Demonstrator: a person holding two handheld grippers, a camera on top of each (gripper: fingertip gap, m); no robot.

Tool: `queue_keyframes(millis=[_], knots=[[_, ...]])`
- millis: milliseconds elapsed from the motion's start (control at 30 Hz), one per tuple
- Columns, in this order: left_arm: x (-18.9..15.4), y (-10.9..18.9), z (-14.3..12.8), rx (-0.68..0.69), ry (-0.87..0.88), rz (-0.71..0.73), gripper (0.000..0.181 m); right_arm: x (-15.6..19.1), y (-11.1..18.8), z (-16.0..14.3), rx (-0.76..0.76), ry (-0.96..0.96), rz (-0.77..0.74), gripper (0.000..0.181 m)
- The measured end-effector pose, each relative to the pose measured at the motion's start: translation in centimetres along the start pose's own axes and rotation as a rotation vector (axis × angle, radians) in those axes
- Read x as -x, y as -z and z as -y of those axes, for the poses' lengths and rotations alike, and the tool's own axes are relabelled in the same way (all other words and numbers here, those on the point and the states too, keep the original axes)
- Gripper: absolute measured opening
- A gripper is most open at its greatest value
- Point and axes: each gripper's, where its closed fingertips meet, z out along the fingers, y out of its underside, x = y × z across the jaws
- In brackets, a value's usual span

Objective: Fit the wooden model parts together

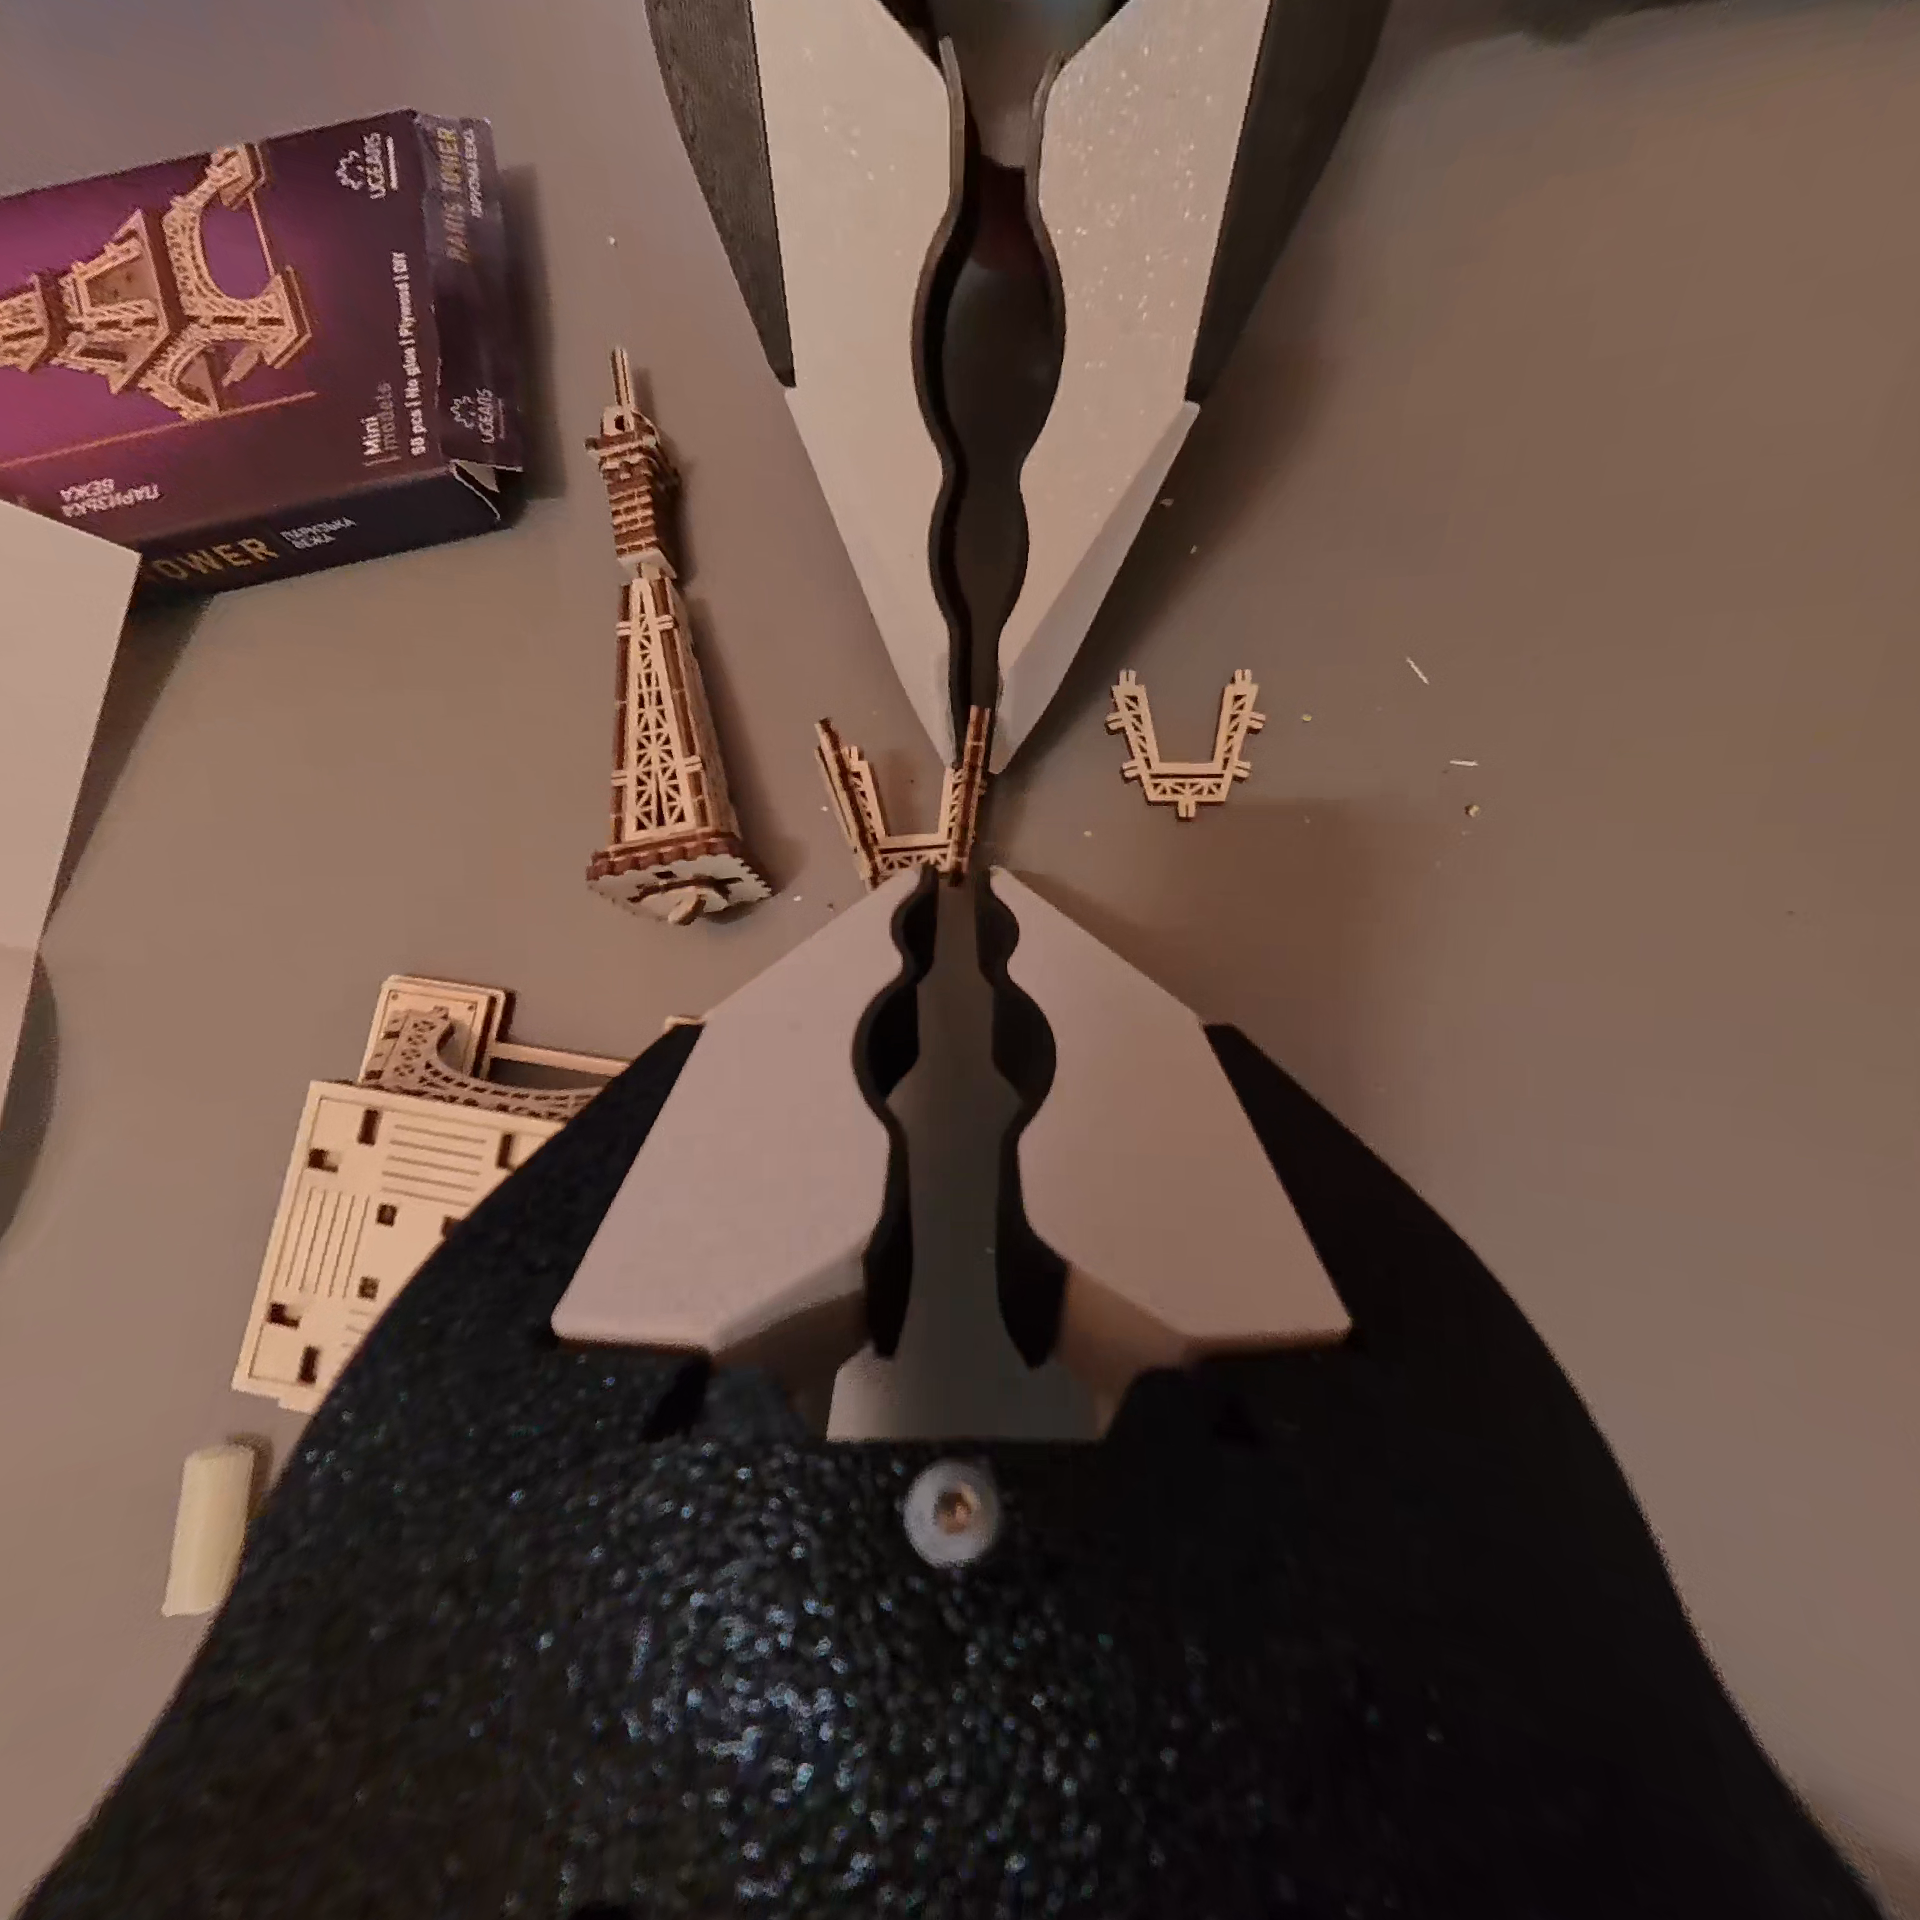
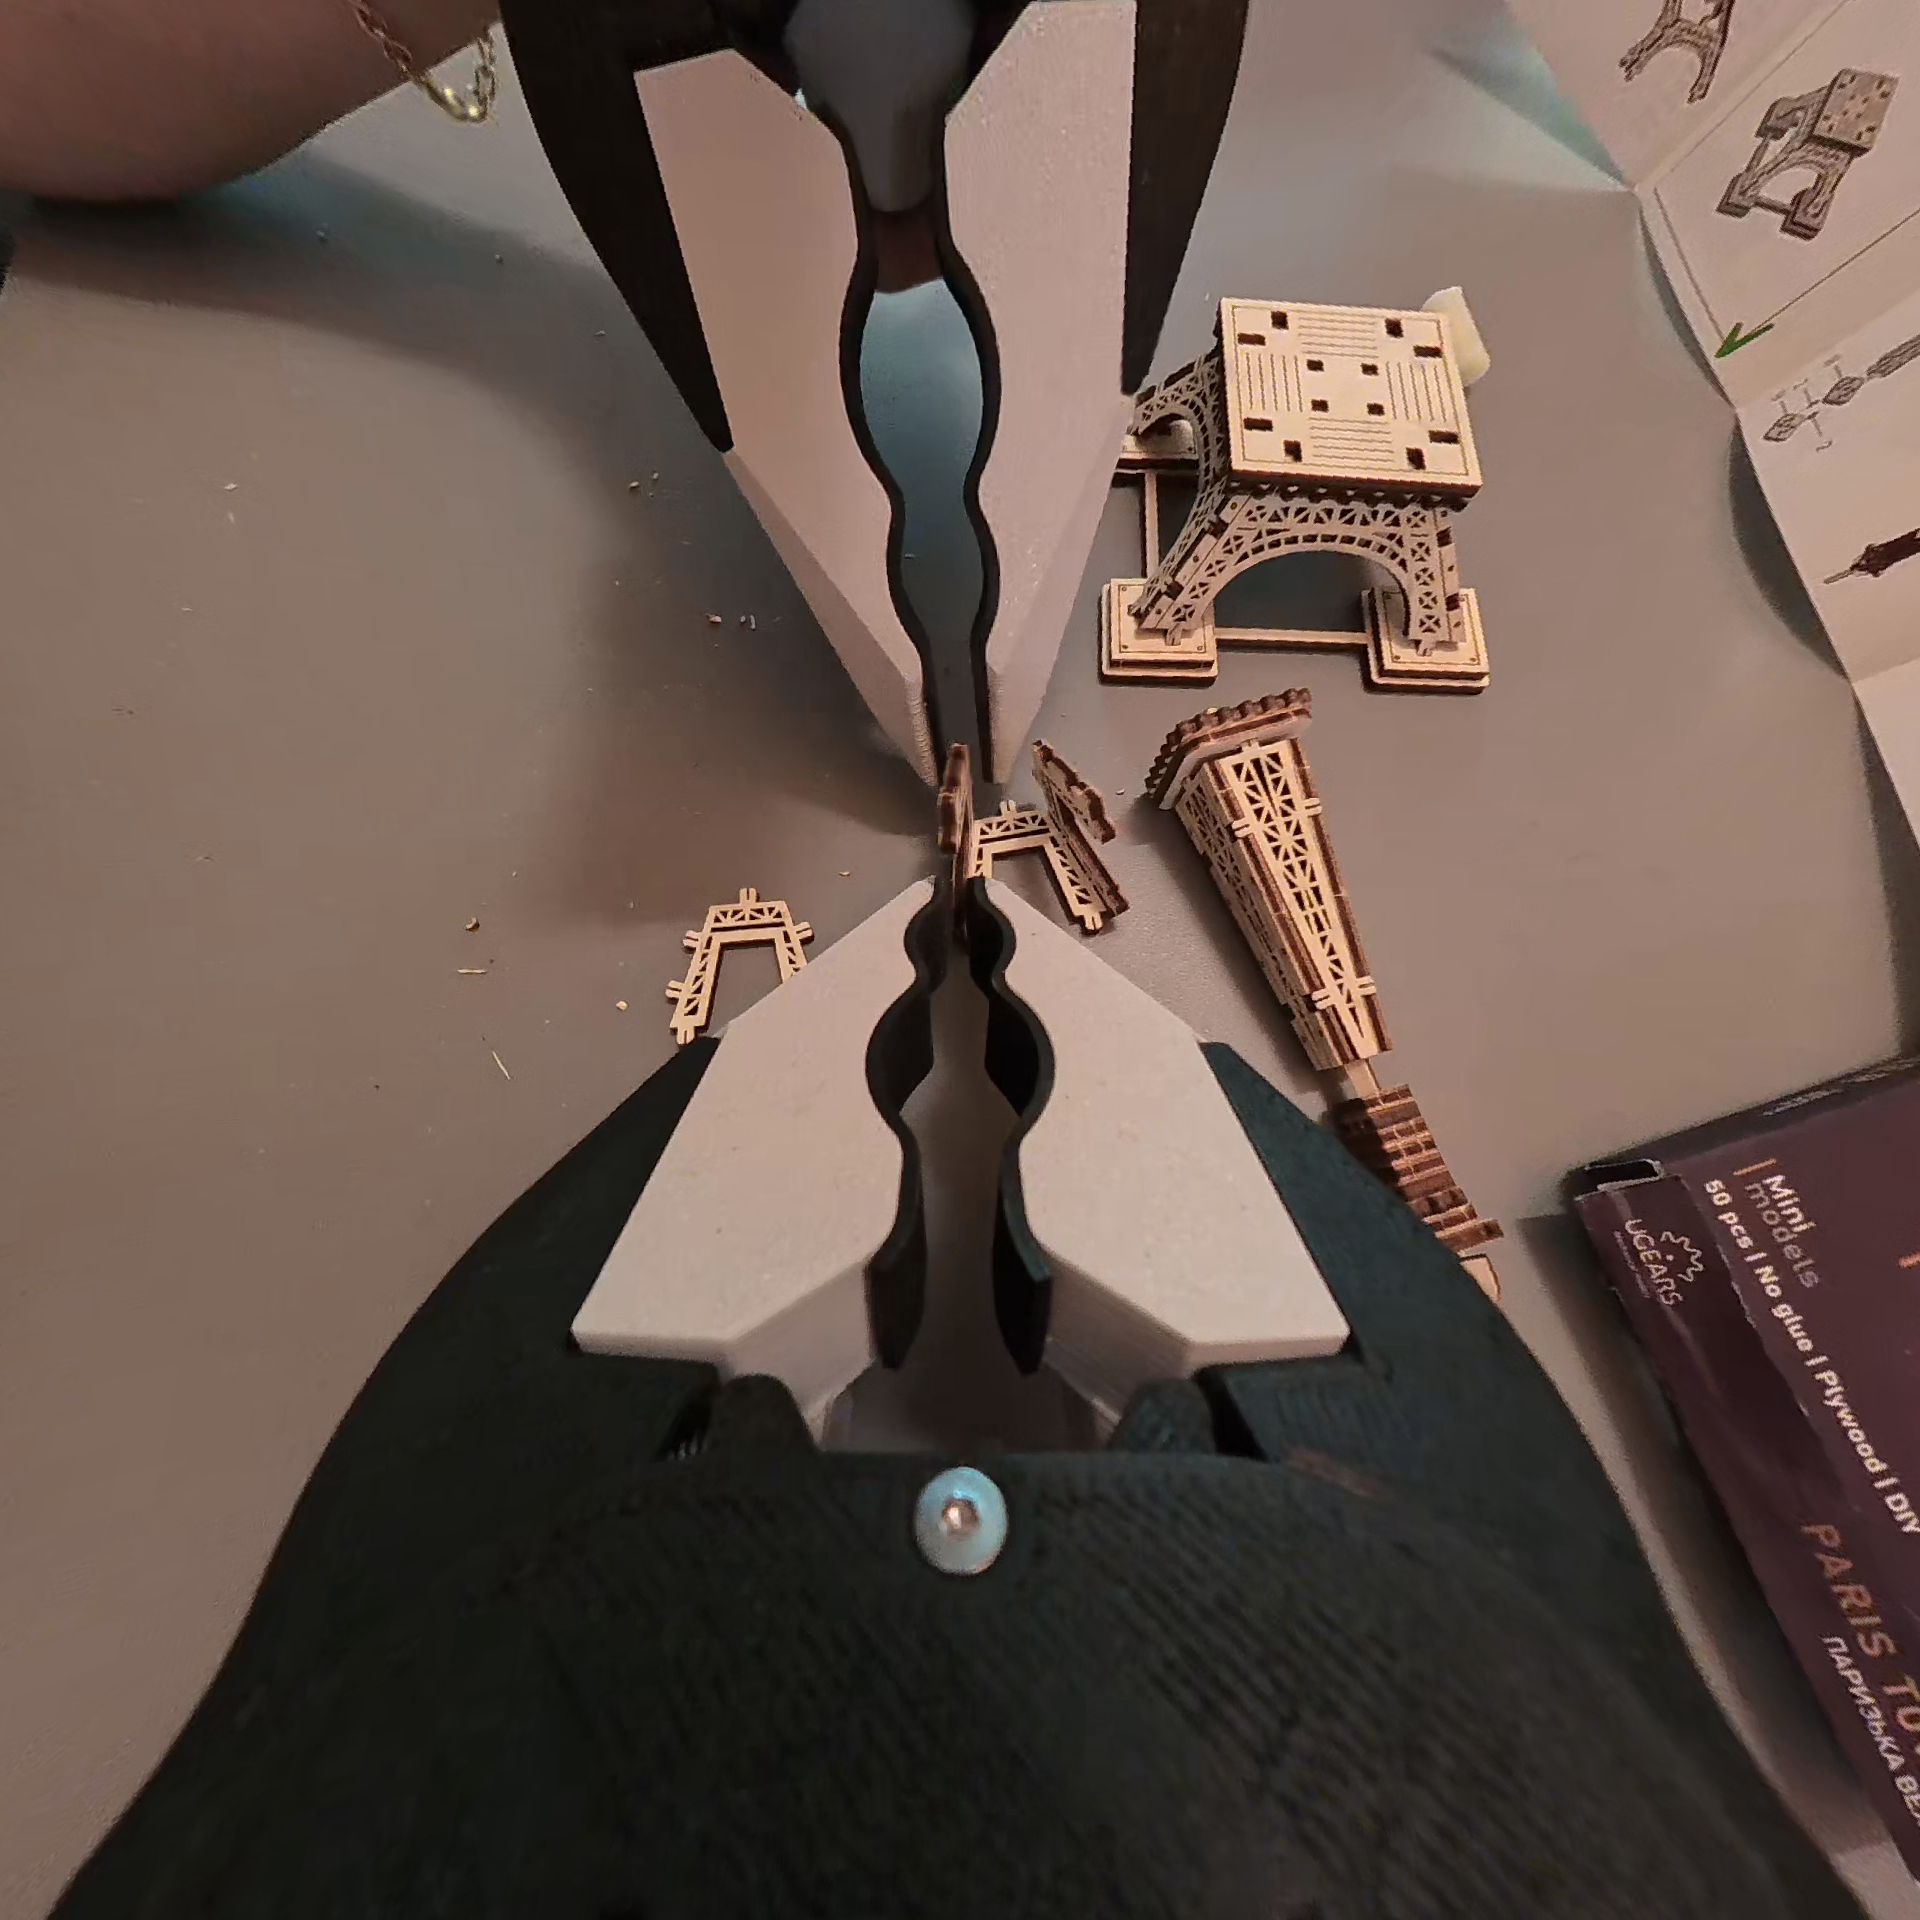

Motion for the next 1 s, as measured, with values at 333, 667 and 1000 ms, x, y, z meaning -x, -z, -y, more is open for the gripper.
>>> queue_keyframes(millis=[333,667,1000], knots=[[-0.02,-0.45,0.11,-0.024,-0.028,0.015,0.001,-0.03,-0.03,-0.01,0.001,-0.015,0.011,0.001],[0.09,-0.50,-0.08,0.121,-0.066,-0.019,0.001,-0.02,-0.12,-0.06,0.006,0.009,-0.008,0.002],[0.00,-0.50,-0.05,0.136,0.007,-0.047,0.001,-0.03,-0.05,0.02,-0.001,-0.005,0.002,0.000]])
